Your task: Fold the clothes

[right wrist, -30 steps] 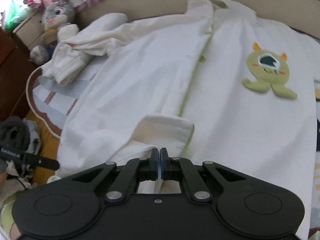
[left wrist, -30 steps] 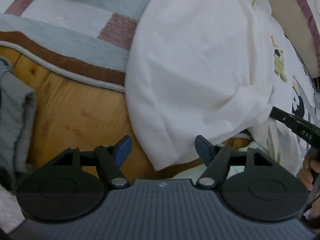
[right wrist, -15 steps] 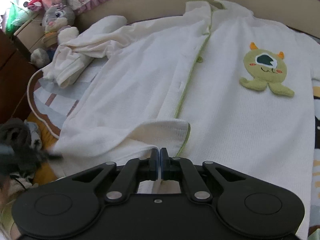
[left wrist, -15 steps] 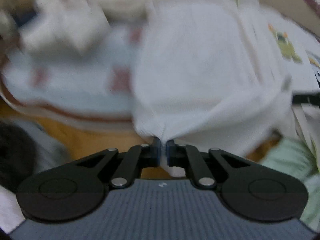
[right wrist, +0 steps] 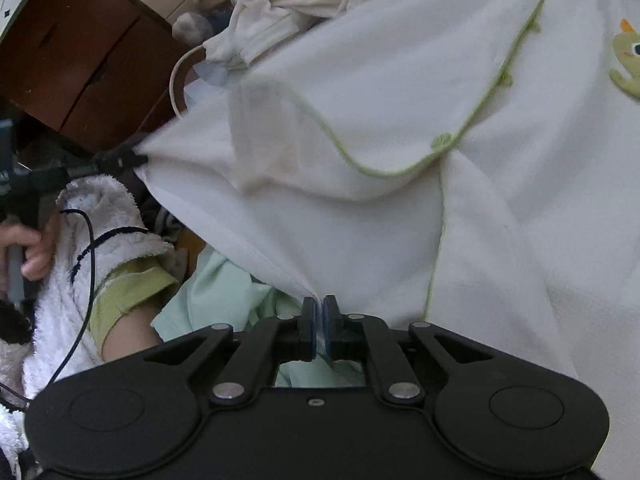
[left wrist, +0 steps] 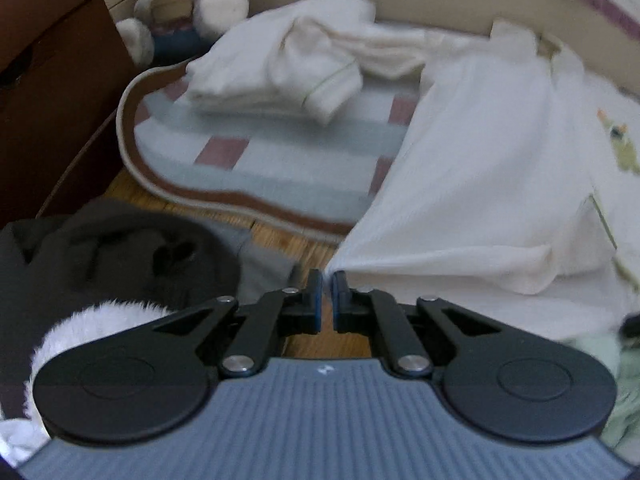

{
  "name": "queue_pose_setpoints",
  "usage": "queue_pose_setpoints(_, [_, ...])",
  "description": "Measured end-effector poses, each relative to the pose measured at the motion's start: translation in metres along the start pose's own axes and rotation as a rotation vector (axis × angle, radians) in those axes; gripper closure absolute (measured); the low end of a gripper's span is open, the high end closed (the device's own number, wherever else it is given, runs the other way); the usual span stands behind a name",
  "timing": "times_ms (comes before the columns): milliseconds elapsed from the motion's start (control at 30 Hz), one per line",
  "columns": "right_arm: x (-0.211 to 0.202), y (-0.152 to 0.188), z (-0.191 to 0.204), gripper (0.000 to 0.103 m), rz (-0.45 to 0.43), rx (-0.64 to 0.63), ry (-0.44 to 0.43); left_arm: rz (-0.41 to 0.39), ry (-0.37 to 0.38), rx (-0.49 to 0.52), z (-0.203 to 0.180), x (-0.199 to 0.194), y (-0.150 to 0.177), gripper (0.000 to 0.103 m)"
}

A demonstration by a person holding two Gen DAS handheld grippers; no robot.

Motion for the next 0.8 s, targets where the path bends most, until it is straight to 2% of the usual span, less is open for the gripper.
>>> queue_pose_setpoints(100, [-0.014, 0.006, 0.007, 0.091, -0.047, -0.048, 0.012, 0.016, -0.093, 0.036, 0.004, -0.005, 0.001, 0.102])
queue_pose_setpoints(133, [-0.017, 0.009, 0.010, 0.088, -0.059, -0.068, 0.028, 0.012, -0.076, 0.030, 0.006, -0.005, 0.000, 0.101])
queue_pose_setpoints(233, [-0.035, 0.015, 0.020, 0.077, -0.123, -0.151, 0.106, -0.012, 0.035, 0.059, -0.006, -0.009, -0.009, 0.098])
queue_pose_setpoints(267, [-0.042, 0.016, 0.023, 0.066, -0.146, -0.171, 0.132, -0.020, 0.074, 0.089, -0.016, -0.011, -0.013, 0.095])
queue_pose_setpoints(300, [-0.047, 0.015, 0.023, 0.061, -0.154, -0.174, 0.158, -0.033, 0.116, 0.113, -0.027, -0.014, -0.018, 0.090])
queue_pose_setpoints(333, [-0.053, 0.015, 0.021, 0.061, -0.148, -0.180, 0.185, -0.048, 0.178, 0.131, -0.039, -0.015, -0.023, 0.086])
queue_pose_setpoints(400, [-0.058, 0.015, 0.019, 0.059, -0.118, -0.204, 0.239, -0.082, 0.355, 0.162, -0.066, -0.015, -0.035, 0.063])
queue_pose_setpoints(433, [-0.058, 0.015, 0.018, 0.053, -0.098, -0.220, 0.266, -0.096, 0.454, 0.168, -0.080, -0.011, -0.040, 0.057])
queue_pose_setpoints(500, [-0.054, 0.017, 0.018, 0.044, -0.064, -0.247, 0.319, -0.119, 0.629, 0.163, -0.110, 0.002, -0.046, 0.056])
queue_pose_setpoints(600, [-0.040, 0.022, 0.015, 0.044, -0.018, -0.272, 0.382, -0.113, 0.729, 0.179, -0.153, 0.025, -0.049, 0.057])
queue_pose_setpoints(667, [-0.032, 0.025, 0.007, 0.045, -0.010, -0.253, 0.400, -0.058, 0.710, 0.211, -0.175, 0.039, -0.045, 0.059])
queue_pose_setpoints(700, [-0.027, 0.025, 0.002, 0.046, -0.009, -0.239, 0.407, -0.027, 0.677, 0.244, -0.184, 0.046, -0.040, 0.059])
queue_pose_setpoints(733, [-0.024, 0.025, -0.003, 0.059, -0.009, -0.224, 0.408, 0.004, 0.650, 0.266, -0.189, 0.052, -0.034, 0.059])
queue_pose_setpoints(767, [-0.025, 0.024, -0.006, 0.075, -0.016, -0.210, 0.385, 0.046, 0.626, 0.287, -0.192, 0.058, -0.027, 0.059])
queue_pose_setpoints(800, [-0.028, 0.022, -0.010, 0.101, -0.025, -0.191, 0.358, 0.078, 0.608, 0.299, -0.194, 0.062, -0.020, 0.059])
Point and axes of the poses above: each gripper's, at about its wrist camera, not at the fingertips, and x roughly the way its jaws point, z to its left, y to its underside, the point moved 1 cm from there along x, roughly the way its jaws point, and after that the axes turned 12 degrees about x, right-handed, at the moved point
